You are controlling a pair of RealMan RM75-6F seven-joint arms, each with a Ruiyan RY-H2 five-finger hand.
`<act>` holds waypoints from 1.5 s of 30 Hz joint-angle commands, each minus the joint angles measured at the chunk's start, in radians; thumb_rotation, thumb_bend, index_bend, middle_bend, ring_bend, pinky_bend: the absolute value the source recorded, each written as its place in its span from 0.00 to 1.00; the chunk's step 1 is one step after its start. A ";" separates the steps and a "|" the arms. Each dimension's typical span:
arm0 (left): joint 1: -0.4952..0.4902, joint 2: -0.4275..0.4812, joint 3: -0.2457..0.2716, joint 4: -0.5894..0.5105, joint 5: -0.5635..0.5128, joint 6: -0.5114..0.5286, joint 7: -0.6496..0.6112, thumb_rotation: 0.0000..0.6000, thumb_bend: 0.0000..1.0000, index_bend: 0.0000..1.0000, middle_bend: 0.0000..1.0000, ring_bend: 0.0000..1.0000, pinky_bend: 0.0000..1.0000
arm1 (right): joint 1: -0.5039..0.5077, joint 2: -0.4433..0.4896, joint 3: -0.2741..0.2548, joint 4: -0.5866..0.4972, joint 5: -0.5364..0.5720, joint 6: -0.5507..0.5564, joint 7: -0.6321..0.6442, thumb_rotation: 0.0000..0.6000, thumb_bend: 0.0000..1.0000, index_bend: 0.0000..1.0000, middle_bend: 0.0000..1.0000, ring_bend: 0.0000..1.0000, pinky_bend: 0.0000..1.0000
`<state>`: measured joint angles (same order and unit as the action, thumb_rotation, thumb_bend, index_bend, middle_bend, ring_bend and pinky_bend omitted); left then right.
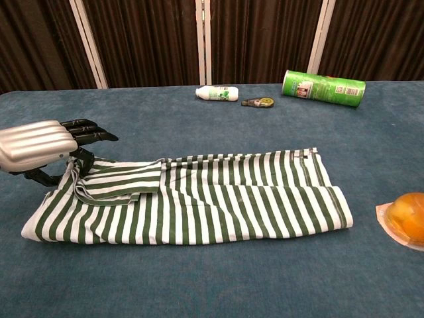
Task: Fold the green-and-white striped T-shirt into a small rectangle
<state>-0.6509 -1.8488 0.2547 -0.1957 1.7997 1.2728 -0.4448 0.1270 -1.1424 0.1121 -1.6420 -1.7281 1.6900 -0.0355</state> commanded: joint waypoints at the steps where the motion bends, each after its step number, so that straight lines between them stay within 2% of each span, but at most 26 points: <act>1: 0.010 0.015 0.003 0.002 0.003 0.019 0.006 1.00 0.57 0.87 0.00 0.00 0.00 | 0.000 0.000 0.000 0.000 -0.001 0.000 0.000 1.00 0.01 0.12 0.01 0.00 0.00; 9: 0.043 0.076 0.027 0.007 0.023 0.056 0.017 1.00 0.59 0.87 0.00 0.00 0.00 | -0.001 -0.001 -0.002 -0.002 -0.004 0.002 -0.003 1.00 0.01 0.12 0.01 0.00 0.00; 22: 0.109 0.179 0.032 -0.005 0.016 0.072 0.021 1.00 0.59 0.87 0.00 0.00 0.00 | 0.001 -0.005 -0.007 -0.004 -0.011 -0.004 -0.013 1.00 0.01 0.12 0.01 0.00 0.00; 31: 0.170 0.244 0.026 -0.001 0.000 0.066 0.015 1.00 0.59 0.87 0.00 0.00 0.00 | 0.002 -0.005 -0.009 -0.004 -0.013 -0.007 -0.013 1.00 0.01 0.12 0.01 0.00 0.00; 45: 0.243 0.297 0.008 0.017 -0.028 0.039 0.003 1.00 0.59 0.88 0.00 0.00 0.00 | 0.003 -0.009 -0.011 -0.005 -0.017 -0.009 -0.025 1.00 0.01 0.12 0.01 0.00 0.00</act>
<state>-0.4091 -1.5532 0.2633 -0.1791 1.7728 1.3127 -0.4411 0.1297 -1.1513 0.1016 -1.6471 -1.7445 1.6808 -0.0602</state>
